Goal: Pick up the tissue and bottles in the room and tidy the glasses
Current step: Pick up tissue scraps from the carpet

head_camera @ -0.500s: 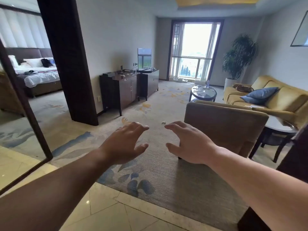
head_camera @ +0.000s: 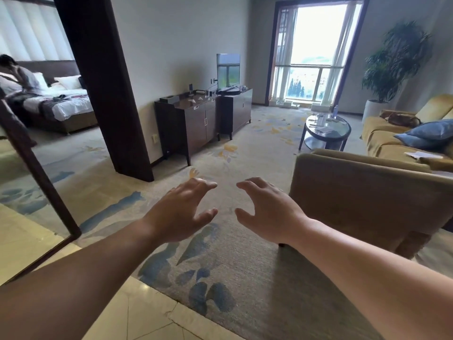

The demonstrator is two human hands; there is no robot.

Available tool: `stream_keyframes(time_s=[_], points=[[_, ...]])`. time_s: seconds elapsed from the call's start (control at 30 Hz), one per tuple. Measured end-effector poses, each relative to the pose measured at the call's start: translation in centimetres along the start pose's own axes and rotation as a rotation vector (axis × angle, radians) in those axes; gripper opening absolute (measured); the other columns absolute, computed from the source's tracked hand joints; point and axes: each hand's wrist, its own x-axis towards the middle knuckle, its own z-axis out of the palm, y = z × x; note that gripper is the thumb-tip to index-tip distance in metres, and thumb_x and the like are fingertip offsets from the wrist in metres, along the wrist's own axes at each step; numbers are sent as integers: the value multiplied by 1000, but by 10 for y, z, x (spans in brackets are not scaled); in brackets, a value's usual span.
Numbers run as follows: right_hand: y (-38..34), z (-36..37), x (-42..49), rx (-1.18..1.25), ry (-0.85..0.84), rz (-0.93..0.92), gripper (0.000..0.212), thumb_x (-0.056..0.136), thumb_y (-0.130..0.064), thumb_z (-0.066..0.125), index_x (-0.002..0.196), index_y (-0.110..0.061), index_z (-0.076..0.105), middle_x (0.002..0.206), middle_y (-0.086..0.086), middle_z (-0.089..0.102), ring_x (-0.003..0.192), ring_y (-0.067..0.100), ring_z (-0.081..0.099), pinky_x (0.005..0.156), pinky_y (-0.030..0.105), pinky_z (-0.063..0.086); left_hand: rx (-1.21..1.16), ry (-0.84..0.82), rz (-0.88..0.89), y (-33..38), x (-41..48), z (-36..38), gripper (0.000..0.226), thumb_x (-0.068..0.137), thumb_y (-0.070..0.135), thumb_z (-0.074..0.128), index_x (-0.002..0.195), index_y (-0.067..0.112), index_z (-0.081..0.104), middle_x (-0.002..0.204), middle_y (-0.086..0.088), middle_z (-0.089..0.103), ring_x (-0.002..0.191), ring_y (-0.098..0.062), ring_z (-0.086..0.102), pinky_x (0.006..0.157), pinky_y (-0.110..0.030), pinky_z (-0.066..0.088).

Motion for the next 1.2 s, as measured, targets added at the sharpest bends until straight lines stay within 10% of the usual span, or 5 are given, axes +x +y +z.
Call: stream_keyframes(time_s=[0.63, 1.2], points=[[99, 79, 392, 8, 22, 100, 63, 88, -50, 51, 144, -26, 34, 147, -7, 38, 132, 15, 39, 101, 30, 37, -57, 7, -18, -263, 318, 40, 62, 88, 55, 49, 143, 33, 31, 146, 10, 37, 131, -11, 38, 106, -33, 36], [347, 121, 687, 43, 13, 162, 63, 88, -50, 53, 143, -25, 37, 147, -5, 39, 130, 17, 43, 98, 30, 39, -98, -37, -30, -383, 669, 154, 61, 89, 55, 46, 143, 33, 29, 149, 10, 33, 138, -12, 30, 109, -43, 35]])
